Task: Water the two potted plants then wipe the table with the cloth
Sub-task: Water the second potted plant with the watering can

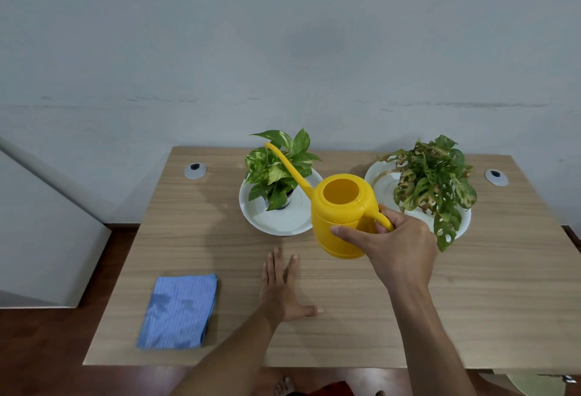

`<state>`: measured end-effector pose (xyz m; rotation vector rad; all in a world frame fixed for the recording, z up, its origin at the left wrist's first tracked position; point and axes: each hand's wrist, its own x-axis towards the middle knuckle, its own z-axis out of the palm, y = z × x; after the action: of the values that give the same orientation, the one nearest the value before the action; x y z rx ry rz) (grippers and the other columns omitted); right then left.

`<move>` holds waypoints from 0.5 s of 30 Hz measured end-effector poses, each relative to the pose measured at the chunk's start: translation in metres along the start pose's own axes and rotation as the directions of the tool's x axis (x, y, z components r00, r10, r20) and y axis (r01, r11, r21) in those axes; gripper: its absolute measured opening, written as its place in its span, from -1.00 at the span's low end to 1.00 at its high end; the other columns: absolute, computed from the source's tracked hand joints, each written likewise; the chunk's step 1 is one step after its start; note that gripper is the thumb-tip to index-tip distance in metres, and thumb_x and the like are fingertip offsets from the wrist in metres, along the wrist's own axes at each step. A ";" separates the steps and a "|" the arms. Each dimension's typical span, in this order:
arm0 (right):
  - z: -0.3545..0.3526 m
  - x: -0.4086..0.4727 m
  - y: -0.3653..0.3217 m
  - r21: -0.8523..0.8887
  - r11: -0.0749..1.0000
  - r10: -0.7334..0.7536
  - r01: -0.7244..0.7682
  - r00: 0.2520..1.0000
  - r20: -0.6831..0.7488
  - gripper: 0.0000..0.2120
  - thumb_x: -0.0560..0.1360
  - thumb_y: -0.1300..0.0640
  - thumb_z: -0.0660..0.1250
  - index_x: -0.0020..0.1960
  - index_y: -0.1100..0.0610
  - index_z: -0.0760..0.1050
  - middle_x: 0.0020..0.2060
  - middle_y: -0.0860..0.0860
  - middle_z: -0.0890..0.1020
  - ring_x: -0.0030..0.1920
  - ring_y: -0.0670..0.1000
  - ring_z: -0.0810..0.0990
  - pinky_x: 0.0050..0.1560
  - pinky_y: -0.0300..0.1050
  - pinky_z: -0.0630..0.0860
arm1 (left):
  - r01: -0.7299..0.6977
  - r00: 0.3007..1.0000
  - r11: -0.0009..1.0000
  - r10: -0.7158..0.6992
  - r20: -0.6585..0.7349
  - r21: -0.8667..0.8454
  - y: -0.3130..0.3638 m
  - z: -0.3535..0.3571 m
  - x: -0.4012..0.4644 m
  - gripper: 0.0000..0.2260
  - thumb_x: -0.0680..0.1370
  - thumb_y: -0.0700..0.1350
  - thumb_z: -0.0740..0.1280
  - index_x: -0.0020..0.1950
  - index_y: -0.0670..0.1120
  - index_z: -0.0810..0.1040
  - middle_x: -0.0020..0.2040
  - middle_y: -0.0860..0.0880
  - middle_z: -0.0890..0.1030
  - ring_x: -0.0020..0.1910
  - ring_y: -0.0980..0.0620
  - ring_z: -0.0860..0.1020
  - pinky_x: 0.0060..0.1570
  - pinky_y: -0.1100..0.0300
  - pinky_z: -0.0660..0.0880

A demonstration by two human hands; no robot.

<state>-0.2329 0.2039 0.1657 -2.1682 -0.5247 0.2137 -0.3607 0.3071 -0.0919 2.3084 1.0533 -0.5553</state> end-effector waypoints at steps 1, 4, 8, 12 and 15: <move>-0.001 0.000 0.000 0.001 1.000 0.003 -0.003 1.000 0.002 -0.49 0.04 -0.22 0.64 -0.19 0.09 0.66 -0.46 -0.18 0.55 -0.32 -0.17 0.57 -0.20 0.00 0.61 | 0.002 1.000 1.000 -0.002 0.001 0.000 0.000 0.000 0.000 0.29 0.22 0.59 0.31 0.60 0.06 -0.41 0.42 -0.18 -0.66 0.42 -0.17 -0.64 0.48 -0.13 -0.48; -0.002 -0.001 0.001 0.007 1.000 0.006 -0.006 1.000 0.004 -0.51 0.04 -0.21 0.64 -0.19 0.08 0.66 -0.45 -0.18 0.56 -0.33 -0.20 0.55 -0.20 -0.01 0.61 | 0.007 1.000 1.000 -0.007 -0.005 0.004 0.000 0.000 0.000 0.29 0.21 0.60 0.31 0.59 0.07 -0.41 0.43 -0.17 -0.66 0.43 -0.17 -0.63 0.48 -0.12 -0.47; -0.004 -0.001 0.002 0.007 1.000 0.016 -0.016 1.000 0.011 -0.54 0.04 -0.23 0.63 -0.26 0.05 0.61 -0.42 -0.14 0.60 -0.31 -0.25 0.56 -0.20 -0.01 0.61 | 0.003 1.000 1.000 -0.003 -0.012 -0.003 -0.001 0.001 0.000 0.29 0.21 0.60 0.31 0.60 0.07 -0.41 0.44 -0.18 -0.65 0.44 -0.17 -0.62 0.47 -0.11 -0.48; -0.008 -0.001 0.003 0.022 0.999 0.024 -0.024 1.000 0.007 -0.53 0.05 -0.18 0.65 -0.19 0.06 0.65 -0.44 -0.21 0.53 -0.31 -0.28 0.52 -0.19 -0.04 0.59 | 0.000 1.000 1.000 0.000 -0.025 -0.008 -0.001 0.002 0.000 0.29 0.21 0.60 0.32 0.60 0.07 -0.40 0.45 -0.18 -0.63 0.43 -0.16 -0.62 0.47 -0.10 -0.48; -0.010 0.000 0.005 0.042 0.998 0.036 -0.035 0.999 -0.005 -0.48 0.05 -0.15 0.66 -0.13 0.13 0.66 -0.44 -0.11 0.56 -0.34 -0.23 0.50 -0.18 -0.05 0.56 | -0.003 1.000 1.000 0.002 -0.026 -0.010 -0.001 0.003 0.000 0.29 0.22 0.59 0.32 0.60 0.06 -0.39 0.46 -0.19 -0.62 0.43 -0.16 -0.62 0.46 -0.10 -0.49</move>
<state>-0.2282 0.1945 0.1679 -2.1375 -0.4745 0.2356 -0.3616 0.3061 -0.0942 2.3134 1.0627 -0.5193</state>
